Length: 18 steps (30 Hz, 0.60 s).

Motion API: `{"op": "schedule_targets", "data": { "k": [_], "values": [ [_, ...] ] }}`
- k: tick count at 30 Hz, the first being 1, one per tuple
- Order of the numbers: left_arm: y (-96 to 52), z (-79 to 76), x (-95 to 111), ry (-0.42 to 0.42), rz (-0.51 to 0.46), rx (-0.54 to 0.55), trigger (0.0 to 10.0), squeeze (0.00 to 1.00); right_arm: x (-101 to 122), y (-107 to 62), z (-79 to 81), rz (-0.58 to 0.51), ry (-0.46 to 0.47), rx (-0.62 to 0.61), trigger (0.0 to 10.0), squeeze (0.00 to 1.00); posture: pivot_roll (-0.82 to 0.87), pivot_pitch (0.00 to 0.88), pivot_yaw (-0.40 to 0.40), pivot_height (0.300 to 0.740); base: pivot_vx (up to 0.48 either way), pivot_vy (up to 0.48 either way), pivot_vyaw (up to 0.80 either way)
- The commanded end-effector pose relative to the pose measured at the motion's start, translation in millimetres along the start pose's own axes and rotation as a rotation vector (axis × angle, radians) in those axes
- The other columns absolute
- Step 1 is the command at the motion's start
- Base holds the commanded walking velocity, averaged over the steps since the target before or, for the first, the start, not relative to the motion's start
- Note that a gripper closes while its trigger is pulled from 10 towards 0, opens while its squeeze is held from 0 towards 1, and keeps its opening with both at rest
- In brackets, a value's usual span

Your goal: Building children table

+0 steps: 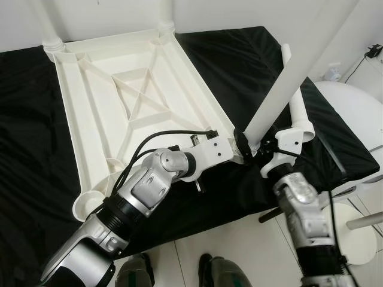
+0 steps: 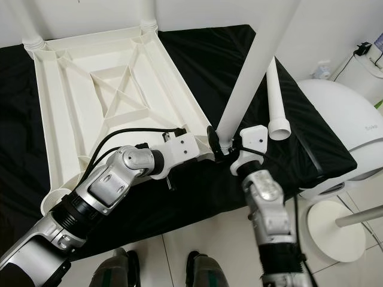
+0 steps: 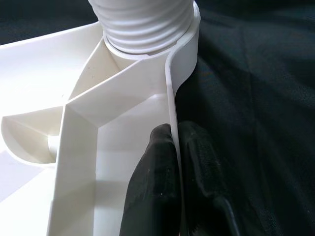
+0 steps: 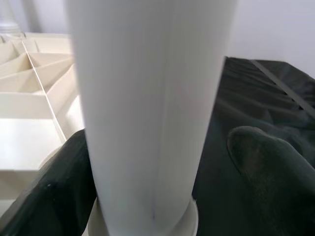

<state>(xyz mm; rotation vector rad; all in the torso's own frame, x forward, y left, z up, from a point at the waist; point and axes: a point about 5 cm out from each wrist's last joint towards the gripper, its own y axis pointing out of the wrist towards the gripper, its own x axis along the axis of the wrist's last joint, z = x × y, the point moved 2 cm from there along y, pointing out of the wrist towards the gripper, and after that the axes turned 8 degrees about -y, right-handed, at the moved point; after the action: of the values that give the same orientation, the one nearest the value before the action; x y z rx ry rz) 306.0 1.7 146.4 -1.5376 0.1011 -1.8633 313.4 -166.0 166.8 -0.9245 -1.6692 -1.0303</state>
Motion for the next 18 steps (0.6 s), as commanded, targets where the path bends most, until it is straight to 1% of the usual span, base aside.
{"op": "schedule_targets", "data": {
  "k": [1, 6, 8, 9, 10, 14, 16, 18],
  "values": [
    [3.5, 0.7, -23.5, -0.02, 0.1, 0.045, 10.0, 0.0, -3.1, -1.2, -5.8, 0.012, 0.011, 0.04, 10.0, 0.0, -0.02, 0.115, -0.037, 0.74, 0.0, 0.0, 0.0],
    [3.5, 0.7, -23.4, -0.021, 0.1, 0.046, 10.0, 0.0, -2.1, -0.8, -7.6, 0.006, 0.012, 0.057, 10.0, 0.0, -0.02, 0.115, -0.037, 0.74, 0.0, 0.0, 0.0],
    [2.8, 1.7, -23.7, -0.024, 0.099, 0.047, 10.0, 0.0, 1.9, 1.1, -10.5, -0.001, -0.009, 0.15, 10.0, 0.0, -0.02, 0.117, -0.035, 0.74, 0.0, 0.0, 0.0],
    [2.8, 1.7, -23.7, -0.024, 0.099, 0.047, 10.0, 0.0, 1.9, 1.1, -10.5, -0.001, -0.009, 0.15, 10.0, 0.0, -0.02, 0.117, -0.035, 0.74, 0.0, 0.0, 0.0],
    [2.8, 2.1, -23.7, -0.026, 0.099, 0.048, 10.0, 0.0, 2.8, 1.5, -11.8, 0.0, -0.016, 0.193, 10.0, 0.0, -0.02, 0.117, -0.034, 0.74, 0.0, 0.0, 0.0],
    [2.8, 2.8, -23.4, -0.025, 0.099, 0.049, 10.0, 0.0, 3.1, 2.0, -14.0, 0.002, -0.021, 0.237, 10.0, 0.0, -0.02, 0.117, -0.033, 0.74, 0.0, 0.0, 0.0],
    [2.9, 3.0, -23.1, -0.025, 0.099, 0.049, 10.0, 0.0, 3.2, 2.5, -15.3, 0.007, -0.03, 0.29, 10.0, 0.0, -0.02, 0.119, -0.03, 0.74, 0.0, 0.0, 0.0],
    [2.9, 3.0, -23.1, -0.025, 0.099, 0.049, 10.0, 0.0, 3.3, 2.7, -15.4, 0.008, -0.03, 0.311, 10.0, 0.0, -0.02, 0.119, -0.03, 0.74, 0.0, 0.0, 0.0]
  ]
}}
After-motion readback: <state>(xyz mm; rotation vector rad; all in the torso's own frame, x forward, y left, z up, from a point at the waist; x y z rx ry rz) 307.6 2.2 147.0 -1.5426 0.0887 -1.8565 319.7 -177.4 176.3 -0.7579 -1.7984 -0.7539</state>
